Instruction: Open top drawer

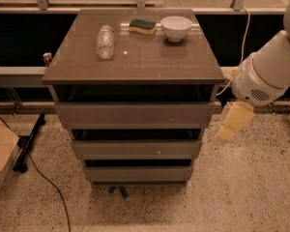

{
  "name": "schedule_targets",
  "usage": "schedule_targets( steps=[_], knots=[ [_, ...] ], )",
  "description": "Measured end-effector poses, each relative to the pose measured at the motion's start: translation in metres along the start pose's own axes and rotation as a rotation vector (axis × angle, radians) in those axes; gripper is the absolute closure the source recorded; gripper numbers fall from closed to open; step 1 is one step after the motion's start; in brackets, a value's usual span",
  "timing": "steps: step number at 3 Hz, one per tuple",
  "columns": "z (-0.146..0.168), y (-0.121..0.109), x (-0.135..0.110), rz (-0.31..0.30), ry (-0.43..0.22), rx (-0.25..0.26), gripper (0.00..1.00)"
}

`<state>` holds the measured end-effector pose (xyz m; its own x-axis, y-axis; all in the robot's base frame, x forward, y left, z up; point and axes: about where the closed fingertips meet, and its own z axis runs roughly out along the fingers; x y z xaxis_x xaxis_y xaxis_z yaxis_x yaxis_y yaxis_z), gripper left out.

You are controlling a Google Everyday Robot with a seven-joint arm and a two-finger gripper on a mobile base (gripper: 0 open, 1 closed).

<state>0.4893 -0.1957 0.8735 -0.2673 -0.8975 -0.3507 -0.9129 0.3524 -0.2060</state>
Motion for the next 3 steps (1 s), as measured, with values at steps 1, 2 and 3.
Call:
schedule_targets(
  steps=[1, 2, 3],
  knots=[
    [0.003, -0.001, 0.000, -0.007, 0.010, 0.010, 0.00],
    [0.014, -0.005, -0.001, -0.016, 0.015, 0.035, 0.00],
    [0.030, -0.009, -0.001, -0.027, -0.007, 0.058, 0.00]
  ],
)
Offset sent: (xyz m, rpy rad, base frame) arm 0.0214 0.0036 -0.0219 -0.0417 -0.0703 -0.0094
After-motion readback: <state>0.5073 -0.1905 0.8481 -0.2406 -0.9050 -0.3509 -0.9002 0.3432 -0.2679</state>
